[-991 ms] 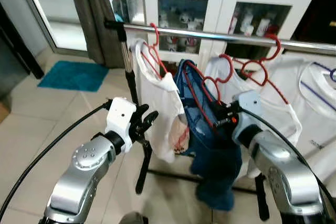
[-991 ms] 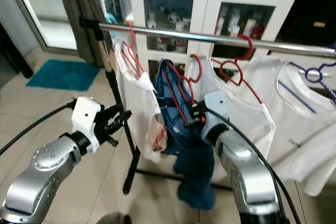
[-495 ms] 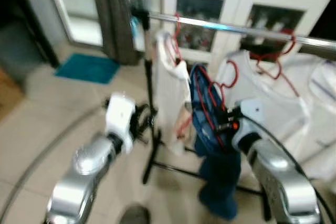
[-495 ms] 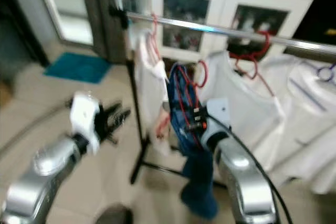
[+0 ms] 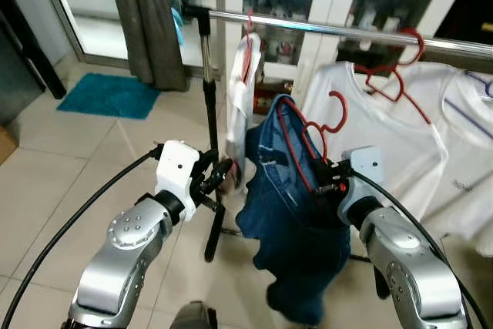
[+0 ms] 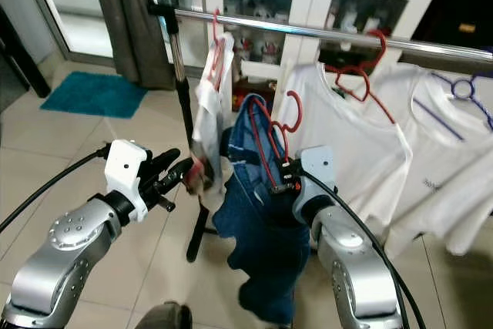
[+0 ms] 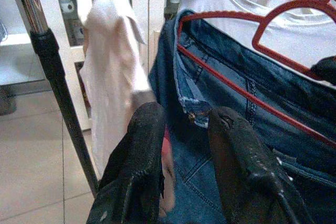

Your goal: Hang hanger

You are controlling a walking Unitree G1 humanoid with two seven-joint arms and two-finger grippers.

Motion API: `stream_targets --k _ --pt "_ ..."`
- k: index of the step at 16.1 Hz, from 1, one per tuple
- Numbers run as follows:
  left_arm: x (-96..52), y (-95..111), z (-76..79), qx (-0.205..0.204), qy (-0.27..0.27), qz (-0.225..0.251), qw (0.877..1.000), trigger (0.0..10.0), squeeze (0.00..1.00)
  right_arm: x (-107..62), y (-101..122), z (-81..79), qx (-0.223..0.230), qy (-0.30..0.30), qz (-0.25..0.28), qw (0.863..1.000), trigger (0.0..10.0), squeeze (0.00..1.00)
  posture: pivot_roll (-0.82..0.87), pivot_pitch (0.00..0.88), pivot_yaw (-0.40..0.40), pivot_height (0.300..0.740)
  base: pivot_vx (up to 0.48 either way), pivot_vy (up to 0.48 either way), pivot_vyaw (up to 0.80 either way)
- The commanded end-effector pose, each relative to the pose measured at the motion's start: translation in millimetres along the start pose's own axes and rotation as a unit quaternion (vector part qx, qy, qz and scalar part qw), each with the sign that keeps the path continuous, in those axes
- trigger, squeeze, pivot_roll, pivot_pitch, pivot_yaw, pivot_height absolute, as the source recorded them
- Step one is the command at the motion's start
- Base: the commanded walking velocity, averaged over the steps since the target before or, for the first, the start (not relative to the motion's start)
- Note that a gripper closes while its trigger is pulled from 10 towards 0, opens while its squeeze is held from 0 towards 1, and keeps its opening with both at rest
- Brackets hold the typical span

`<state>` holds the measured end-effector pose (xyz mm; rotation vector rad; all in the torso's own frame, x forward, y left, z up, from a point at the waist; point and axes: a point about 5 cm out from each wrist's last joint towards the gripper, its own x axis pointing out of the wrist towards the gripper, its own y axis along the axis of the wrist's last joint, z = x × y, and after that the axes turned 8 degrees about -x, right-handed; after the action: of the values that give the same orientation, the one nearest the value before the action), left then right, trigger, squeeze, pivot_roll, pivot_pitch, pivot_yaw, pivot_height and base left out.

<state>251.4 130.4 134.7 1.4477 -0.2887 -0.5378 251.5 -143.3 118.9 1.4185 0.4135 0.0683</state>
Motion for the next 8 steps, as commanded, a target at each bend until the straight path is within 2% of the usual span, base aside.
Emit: stream_targets --k 1,5,8 --pt "-1.2 -1.3 0.9 0.001 0.0 -0.005 1.0 10.0 0.0 -0.4 6.4 4.4 -0.008 -0.009 0.019 1.0 0.0 0.0 0.13 0.027 -0.013 0.74 -0.315 0.0 0.0" --pt "1.9 -0.9 -1.4 0.002 -0.006 -0.007 1.0 10.0 0.0 -2.9 5.7 6.9 -0.012 -0.021 0.019 1.0 0.0 0.0 0.1 0.024 0.01 0.74 -0.284 0.0 0.0" --pt "2.7 -1.5 -1.8 -0.01 -0.001 -0.001 1.0 10.0 0.0 -6.2 4.2 6.6 -0.008 -0.024 0.014 1.0 0.0 0.0 0.1 0.03 0.001 0.74 0.0 0.0 0.0"
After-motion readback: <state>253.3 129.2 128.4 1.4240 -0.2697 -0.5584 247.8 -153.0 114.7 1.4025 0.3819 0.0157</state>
